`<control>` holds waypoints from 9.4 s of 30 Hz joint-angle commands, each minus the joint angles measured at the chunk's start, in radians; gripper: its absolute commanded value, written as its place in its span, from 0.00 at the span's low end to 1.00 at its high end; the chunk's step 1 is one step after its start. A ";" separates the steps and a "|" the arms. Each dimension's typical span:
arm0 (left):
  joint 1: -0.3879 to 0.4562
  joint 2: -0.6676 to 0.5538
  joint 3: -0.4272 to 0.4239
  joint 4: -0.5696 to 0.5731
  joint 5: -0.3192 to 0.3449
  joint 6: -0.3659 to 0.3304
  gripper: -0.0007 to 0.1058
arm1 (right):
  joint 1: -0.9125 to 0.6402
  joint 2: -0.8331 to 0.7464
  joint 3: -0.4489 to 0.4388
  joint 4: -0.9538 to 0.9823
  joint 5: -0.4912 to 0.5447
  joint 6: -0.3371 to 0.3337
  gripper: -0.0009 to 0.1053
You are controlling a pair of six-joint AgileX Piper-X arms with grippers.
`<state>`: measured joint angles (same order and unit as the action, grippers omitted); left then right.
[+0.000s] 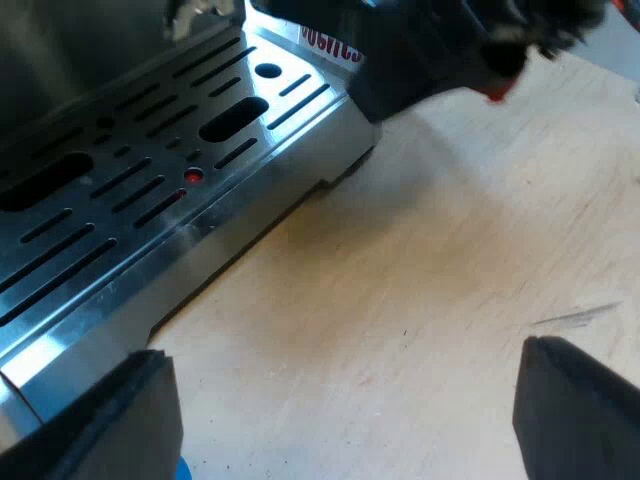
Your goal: Grind coffee beans and then tamp
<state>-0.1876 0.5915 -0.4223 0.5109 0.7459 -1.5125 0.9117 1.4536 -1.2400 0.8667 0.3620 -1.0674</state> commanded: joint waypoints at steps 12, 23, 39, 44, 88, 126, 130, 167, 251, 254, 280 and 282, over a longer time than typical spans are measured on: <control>-0.004 0.002 -0.002 -0.008 0.014 0.008 0.66 | 0.081 -0.015 0.009 0.035 0.059 0.017 0.01; -0.004 0.002 -0.002 -0.008 0.014 0.008 0.66 | 0.106 -0.027 0.009 0.028 0.140 0.017 0.01; -0.004 -0.035 -0.002 0.060 0.014 0.008 0.66 | 0.182 -0.077 0.095 -0.062 0.271 0.087 0.01; -0.004 -0.057 -0.002 0.081 0.014 0.008 0.66 | 0.189 -0.124 0.194 -0.164 0.320 0.099 0.01; -0.004 -0.060 -0.002 0.120 0.195 -0.032 0.66 | 0.480 -0.185 0.536 -0.515 0.530 0.084 0.01; -0.004 -0.060 -0.002 0.176 -0.061 0.028 0.66 | 0.478 -0.185 0.789 -0.734 0.350 0.054 0.01; -0.004 -0.060 -0.002 0.176 -0.061 0.028 0.66 | 0.478 -0.185 0.795 -0.724 0.285 0.054 0.01; -0.004 -0.060 -0.002 0.176 -0.061 0.028 0.66 | 0.476 -0.173 0.571 -0.179 -0.029 0.019 0.69; -0.126 0.346 -0.002 -0.233 -0.330 0.030 0.66 | 0.476 -0.553 0.437 -0.419 0.227 -0.368 0.69; -0.142 0.394 -0.002 -0.253 -0.349 0.030 0.66 | 0.476 -0.553 0.437 -0.419 0.233 -0.368 0.69; -0.143 0.654 -0.002 -0.413 -0.367 0.030 0.62 | 0.476 -0.553 0.437 -0.419 0.246 -0.368 0.69; -0.143 0.654 -0.002 -0.413 -0.367 0.030 0.56 | 0.476 -0.553 0.437 -0.419 0.246 -0.368 0.69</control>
<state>-0.3256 1.2466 -0.4223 0.1059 0.3797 -1.4899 1.3891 0.9055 -0.7943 0.4594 0.5969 -1.4200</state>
